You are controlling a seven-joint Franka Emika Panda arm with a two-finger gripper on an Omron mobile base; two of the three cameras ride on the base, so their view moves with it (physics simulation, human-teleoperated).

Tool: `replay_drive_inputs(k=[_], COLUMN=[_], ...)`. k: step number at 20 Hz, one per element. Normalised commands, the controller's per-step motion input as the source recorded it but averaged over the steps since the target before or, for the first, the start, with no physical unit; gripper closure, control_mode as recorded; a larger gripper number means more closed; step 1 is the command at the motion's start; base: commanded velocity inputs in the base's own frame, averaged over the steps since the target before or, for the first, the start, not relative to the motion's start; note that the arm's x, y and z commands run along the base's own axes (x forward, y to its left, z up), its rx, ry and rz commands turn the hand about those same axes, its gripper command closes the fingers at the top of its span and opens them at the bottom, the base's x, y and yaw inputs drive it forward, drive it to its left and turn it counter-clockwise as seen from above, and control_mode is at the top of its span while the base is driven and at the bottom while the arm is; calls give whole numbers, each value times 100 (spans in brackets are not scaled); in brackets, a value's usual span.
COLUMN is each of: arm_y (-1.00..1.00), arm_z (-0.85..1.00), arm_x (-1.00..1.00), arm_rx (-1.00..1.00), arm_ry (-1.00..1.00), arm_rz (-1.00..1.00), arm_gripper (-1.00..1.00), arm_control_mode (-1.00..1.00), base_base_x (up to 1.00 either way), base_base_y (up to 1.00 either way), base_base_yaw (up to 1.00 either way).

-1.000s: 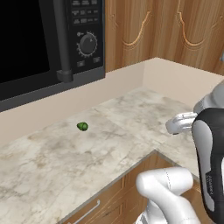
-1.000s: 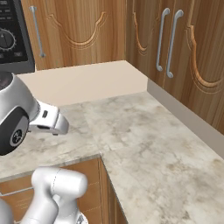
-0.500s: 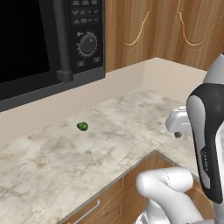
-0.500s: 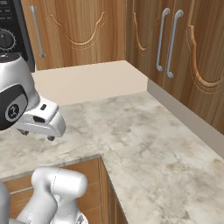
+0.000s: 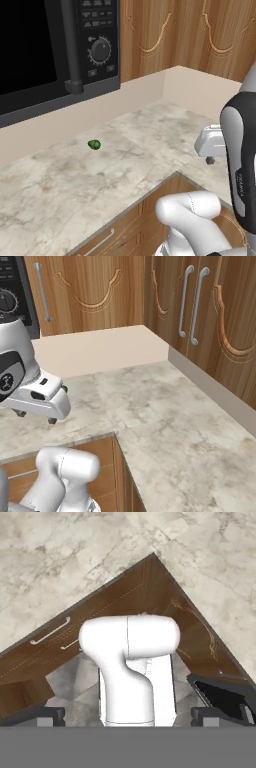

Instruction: Close all open cabinet doors.

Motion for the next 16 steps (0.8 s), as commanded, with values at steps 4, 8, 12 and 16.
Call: replay_drive_inputs(k=[4,8,12,16], arm_y=[0,0,0,0], arm_z=[0,0,0,0], arm_x=[-16,0,0,0], arm_rx=[0,0,0,0], arm_ry=[2,0,0,0], arm_rz=[0,0,0,0], arm_gripper=[-100,-100,-100,-100], arm_control_mode=[-100,100,100,100], base_base_x=[0,-29,-96,-100], base_base_y=[0,-7,-45,-28], base_base_yaw=[0,-1,-35,-60])
